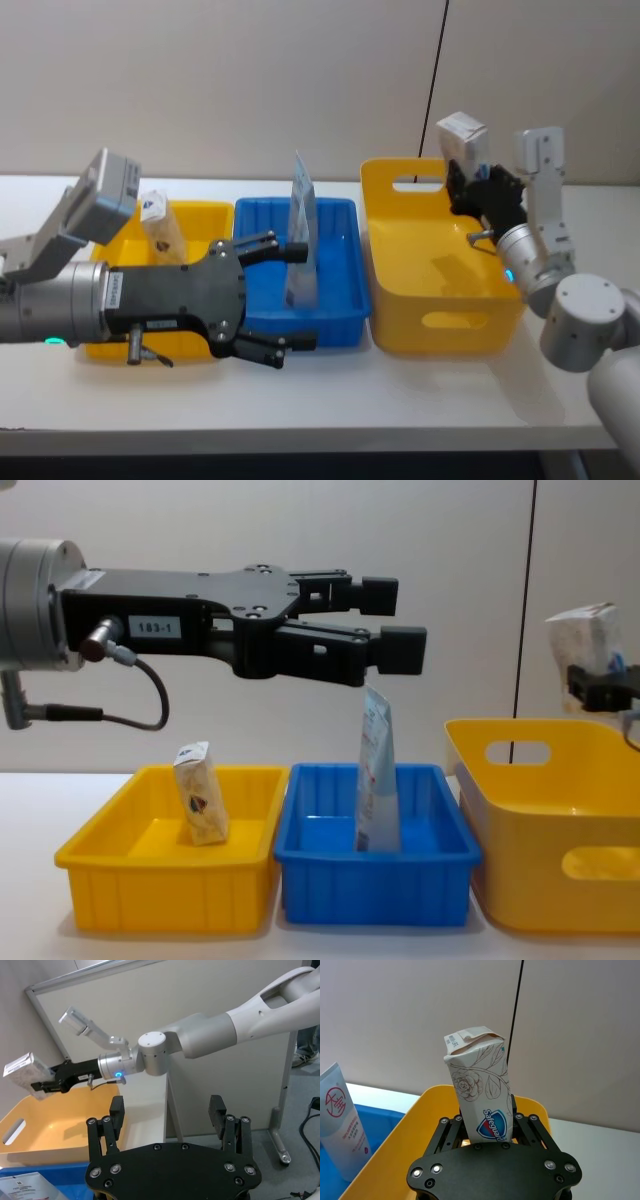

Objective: Bimanual collaborative sorting of washing and personal care products

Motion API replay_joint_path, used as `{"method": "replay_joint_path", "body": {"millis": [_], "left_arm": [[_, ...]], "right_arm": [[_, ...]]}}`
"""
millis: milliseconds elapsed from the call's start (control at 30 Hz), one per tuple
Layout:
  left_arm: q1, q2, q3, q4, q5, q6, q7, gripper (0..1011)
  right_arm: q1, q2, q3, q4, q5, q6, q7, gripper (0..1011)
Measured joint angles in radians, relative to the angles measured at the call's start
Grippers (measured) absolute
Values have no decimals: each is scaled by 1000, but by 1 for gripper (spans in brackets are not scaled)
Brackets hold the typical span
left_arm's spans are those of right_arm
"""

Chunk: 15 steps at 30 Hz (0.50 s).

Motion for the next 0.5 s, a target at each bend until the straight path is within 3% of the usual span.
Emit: {"method": "replay_joint_path", "body": {"millis": [500], "left_arm": [[0,0,0,0,0,0,0,1001]], "right_arm": [[82,-80,-7,161,-38,-30,-49,355]]}}
